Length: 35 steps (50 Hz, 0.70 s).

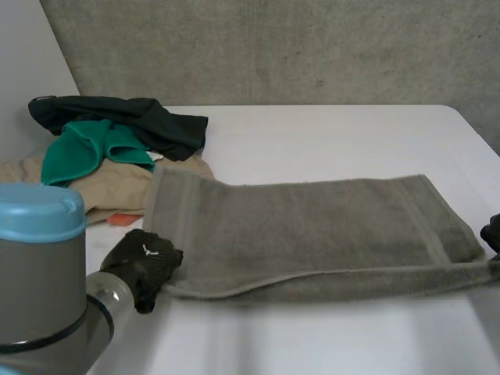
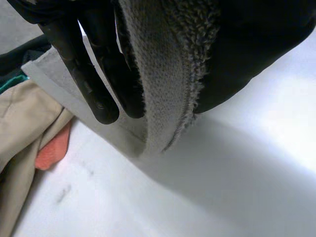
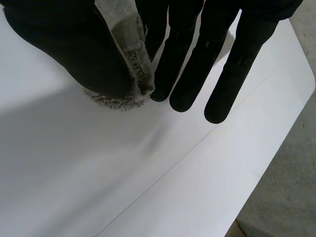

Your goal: Fold the laundry.

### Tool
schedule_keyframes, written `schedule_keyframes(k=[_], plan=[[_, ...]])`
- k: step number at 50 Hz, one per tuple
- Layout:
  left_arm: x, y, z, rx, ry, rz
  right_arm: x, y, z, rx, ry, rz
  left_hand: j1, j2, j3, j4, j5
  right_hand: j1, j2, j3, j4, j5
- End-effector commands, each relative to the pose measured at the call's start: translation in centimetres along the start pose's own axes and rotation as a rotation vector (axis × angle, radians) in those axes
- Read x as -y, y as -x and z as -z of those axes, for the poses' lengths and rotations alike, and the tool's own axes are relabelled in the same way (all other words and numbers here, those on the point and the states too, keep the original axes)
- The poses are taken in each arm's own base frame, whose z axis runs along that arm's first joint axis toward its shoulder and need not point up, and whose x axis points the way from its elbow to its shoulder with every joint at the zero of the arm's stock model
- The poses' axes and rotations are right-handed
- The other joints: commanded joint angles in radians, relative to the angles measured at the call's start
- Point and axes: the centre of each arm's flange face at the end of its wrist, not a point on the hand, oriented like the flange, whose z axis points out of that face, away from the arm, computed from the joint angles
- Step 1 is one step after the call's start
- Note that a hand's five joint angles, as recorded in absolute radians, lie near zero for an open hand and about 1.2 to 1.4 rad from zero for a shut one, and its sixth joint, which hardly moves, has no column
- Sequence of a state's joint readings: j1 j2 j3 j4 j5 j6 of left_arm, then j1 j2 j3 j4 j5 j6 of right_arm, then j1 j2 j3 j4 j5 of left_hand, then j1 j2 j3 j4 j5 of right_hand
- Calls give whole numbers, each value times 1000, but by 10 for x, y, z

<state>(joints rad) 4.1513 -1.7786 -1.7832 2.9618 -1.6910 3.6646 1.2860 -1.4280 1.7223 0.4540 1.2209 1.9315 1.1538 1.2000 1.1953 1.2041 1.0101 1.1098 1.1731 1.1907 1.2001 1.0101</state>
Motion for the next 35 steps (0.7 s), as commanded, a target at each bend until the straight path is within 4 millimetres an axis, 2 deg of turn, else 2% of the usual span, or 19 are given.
schedule_keyframes(k=[1,6,8,11,12,15,20,26,35], plan=[[13,1,-41,21,-77,15,8,2,-26,-69,-94,0,242,196,201,192,212,286,223,206,196,212],[28,9,-70,76,-156,28,40,9,-65,-122,-237,14,242,196,201,192,212,286,223,206,196,212],[35,14,-84,103,-191,32,44,5,-76,-153,-255,12,242,196,201,192,212,286,223,206,196,212],[42,20,-106,139,-224,41,51,-8,-104,-246,-293,7,242,196,201,192,212,286,223,206,196,212],[45,25,-118,158,-232,44,54,-10,-108,-260,-300,8,242,196,201,192,212,286,223,206,196,212],[50,33,-134,181,-248,52,66,-11,-128,-296,-340,20,242,196,201,192,212,286,223,206,196,212],[57,39,-154,209,-274,57,75,-10,-154,-319,-372,38,242,196,201,192,212,286,223,206,196,212],[63,43,-173,243,-289,63,76,-17,-185,-381,-395,46,242,196,201,192,212,286,223,206,196,212],[65,48,-188,297,-297,9,76,-19,-211,-435,-414,55,242,196,201,192,212,286,223,206,196,212]])
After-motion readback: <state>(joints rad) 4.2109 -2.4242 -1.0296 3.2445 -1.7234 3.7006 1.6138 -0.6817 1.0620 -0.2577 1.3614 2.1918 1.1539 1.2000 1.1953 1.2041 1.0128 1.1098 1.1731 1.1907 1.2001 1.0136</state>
